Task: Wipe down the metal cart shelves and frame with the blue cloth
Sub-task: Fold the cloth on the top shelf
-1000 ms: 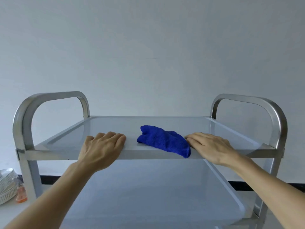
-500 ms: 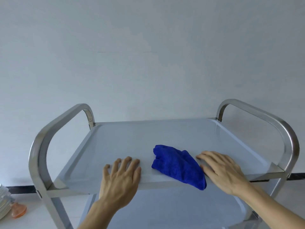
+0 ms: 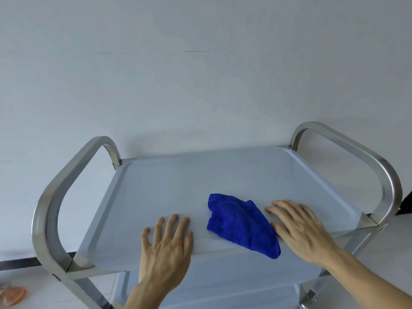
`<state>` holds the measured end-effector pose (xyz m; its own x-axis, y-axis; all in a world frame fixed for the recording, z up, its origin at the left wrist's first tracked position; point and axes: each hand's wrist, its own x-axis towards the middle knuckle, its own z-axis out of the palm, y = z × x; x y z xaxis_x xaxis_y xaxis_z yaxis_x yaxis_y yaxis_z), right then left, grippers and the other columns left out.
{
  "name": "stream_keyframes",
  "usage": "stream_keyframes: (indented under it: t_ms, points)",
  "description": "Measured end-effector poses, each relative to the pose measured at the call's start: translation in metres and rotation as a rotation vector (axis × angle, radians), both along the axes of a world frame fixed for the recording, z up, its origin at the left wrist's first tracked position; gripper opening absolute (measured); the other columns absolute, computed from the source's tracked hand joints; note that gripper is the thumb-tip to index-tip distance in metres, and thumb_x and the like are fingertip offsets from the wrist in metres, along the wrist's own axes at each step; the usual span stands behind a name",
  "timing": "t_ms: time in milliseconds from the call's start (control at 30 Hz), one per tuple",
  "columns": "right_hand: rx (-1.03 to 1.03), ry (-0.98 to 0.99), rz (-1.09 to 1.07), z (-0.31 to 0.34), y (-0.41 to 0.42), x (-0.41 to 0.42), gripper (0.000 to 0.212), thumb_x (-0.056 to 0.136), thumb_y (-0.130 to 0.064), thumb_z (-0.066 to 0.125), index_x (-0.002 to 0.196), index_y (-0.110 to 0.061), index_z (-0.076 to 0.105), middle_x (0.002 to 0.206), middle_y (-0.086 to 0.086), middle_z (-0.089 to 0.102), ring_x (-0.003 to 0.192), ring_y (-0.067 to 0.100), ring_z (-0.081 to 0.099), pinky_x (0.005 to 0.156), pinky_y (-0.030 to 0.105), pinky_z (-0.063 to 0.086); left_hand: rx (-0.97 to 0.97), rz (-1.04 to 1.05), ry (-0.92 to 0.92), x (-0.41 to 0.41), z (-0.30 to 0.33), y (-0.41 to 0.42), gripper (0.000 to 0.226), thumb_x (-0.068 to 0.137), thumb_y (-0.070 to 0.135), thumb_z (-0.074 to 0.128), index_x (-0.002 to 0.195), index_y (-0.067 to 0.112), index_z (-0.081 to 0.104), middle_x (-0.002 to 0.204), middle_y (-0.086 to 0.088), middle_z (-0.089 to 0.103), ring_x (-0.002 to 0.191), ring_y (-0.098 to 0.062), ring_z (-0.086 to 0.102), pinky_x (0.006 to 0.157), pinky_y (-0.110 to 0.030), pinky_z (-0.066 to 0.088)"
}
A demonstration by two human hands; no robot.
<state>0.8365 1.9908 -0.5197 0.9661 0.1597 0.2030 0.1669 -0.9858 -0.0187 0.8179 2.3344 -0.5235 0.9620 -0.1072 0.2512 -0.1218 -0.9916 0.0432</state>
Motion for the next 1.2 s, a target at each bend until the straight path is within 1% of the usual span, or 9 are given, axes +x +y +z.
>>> stream_keyframes:
  t_ms: [367, 500, 600, 733, 867, 933, 1033, 1133, 1200]
  points:
    - [0.014, 0.145, -0.027, 0.012, 0.003, 0.005, 0.057, 0.104, -0.052, 0.010, 0.134, -0.028, 0.052, 0.140, 0.000, 0.056, 0.131, 0.026, 0.053, 0.106, 0.051, 0.044, -0.069, 0.034, 0.167, 0.013, 0.007, -0.002, 0.059, 0.100, 0.049, 0.011, 0.131, 0.031, 0.057, 0.133, 0.002, 0.059, 0.124, -0.027, 0.052, 0.100, -0.051, 0.029]
    - [0.075, 0.251, -0.029, 0.016, -0.001, 0.008, 0.056, 0.103, -0.055, 0.010, 0.136, -0.031, 0.049, 0.143, 0.000, 0.054, 0.135, 0.026, 0.049, 0.114, 0.049, 0.033, -0.131, 0.099, 0.267, 0.019, 0.023, -0.007, 0.047, 0.091, 0.054, 0.031, 0.126, 0.037, 0.057, 0.131, 0.007, 0.059, 0.124, -0.021, 0.049, 0.097, -0.052, 0.039]
    - [0.161, 0.344, 0.000, 0.023, -0.002, 0.013, 0.069, 0.096, -0.068, 0.003, 0.143, -0.036, 0.041, 0.158, -0.005, 0.034, 0.150, 0.021, 0.024, 0.122, 0.049, 0.015, -0.166, 0.117, 0.320, 0.023, 0.047, -0.020, 0.052, 0.088, 0.055, 0.033, 0.123, 0.028, 0.060, 0.128, 0.004, 0.060, 0.119, -0.025, 0.055, 0.096, -0.048, 0.043]
    - [0.233, 0.513, -0.016, 0.047, 0.005, 0.023, 0.053, 0.102, -0.053, 0.029, 0.150, -0.032, 0.033, 0.165, -0.004, 0.014, 0.154, 0.020, 0.003, 0.124, 0.048, 0.002, -0.458, 0.222, 0.456, 0.024, 0.080, -0.051, 0.044, 0.098, 0.044, 0.048, 0.135, 0.019, 0.053, 0.137, -0.002, 0.054, 0.126, -0.025, 0.045, 0.103, -0.037, 0.036]
    - [0.412, 0.469, -0.117, 0.066, 0.032, 0.024, 0.048, 0.100, -0.047, 0.039, 0.136, -0.019, 0.052, 0.143, 0.004, 0.051, 0.135, 0.023, 0.043, 0.112, 0.041, 0.033, -0.556, 0.230, 0.613, 0.028, 0.088, -0.071, 0.045, 0.096, 0.045, 0.052, 0.133, 0.019, 0.054, 0.134, 0.000, 0.051, 0.122, -0.024, 0.043, 0.103, -0.034, 0.037]
    - [0.454, 0.468, -0.096, 0.069, 0.049, 0.014, 0.059, 0.092, -0.051, 0.035, 0.136, -0.016, 0.053, 0.136, 0.005, 0.055, 0.128, 0.026, 0.049, 0.107, 0.041, 0.038, -0.558, 0.246, 0.687, 0.035, 0.090, -0.078, 0.034, 0.093, 0.043, 0.054, 0.118, 0.020, 0.060, 0.120, 0.000, 0.055, 0.115, -0.025, 0.045, 0.096, -0.032, 0.038]
    - [0.444, 0.482, -0.047, 0.071, 0.068, 0.000, 0.063, 0.093, -0.044, 0.044, 0.147, -0.012, 0.040, 0.146, 0.005, 0.044, 0.136, 0.025, 0.040, 0.112, 0.038, 0.032, -0.618, 0.279, 0.728, 0.045, 0.098, -0.084, 0.022, 0.088, 0.029, 0.056, 0.072, 0.014, 0.051, 0.074, 0.000, 0.055, 0.088, -0.026, 0.050, 0.074, -0.031, 0.037]
    - [0.476, 0.540, -0.073, 0.084, 0.074, -0.003, 0.068, 0.096, -0.040, 0.052, 0.154, -0.015, 0.027, 0.155, 0.003, 0.031, 0.143, 0.022, 0.027, 0.116, 0.031, 0.024, -0.881, 0.359, 0.801, 0.049, 0.119, -0.083, 0.013, 0.089, 0.019, 0.054, 0.081, 0.010, 0.049, 0.077, -0.003, 0.054, 0.074, -0.021, 0.048, 0.062, -0.030, 0.037]
    - [0.506, 0.613, -0.059, 0.098, 0.074, -0.004, 0.081, 0.089, -0.048, 0.058, 0.156, -0.021, 0.021, 0.159, 0.002, 0.022, 0.146, 0.021, 0.021, 0.117, 0.034, 0.025, -1.095, 0.383, 0.822, 0.051, 0.137, -0.083, 0.014, 0.089, 0.018, 0.054, 0.092, 0.005, 0.052, 0.089, -0.007, 0.062, 0.076, -0.021, 0.058, 0.067, -0.033, 0.050]
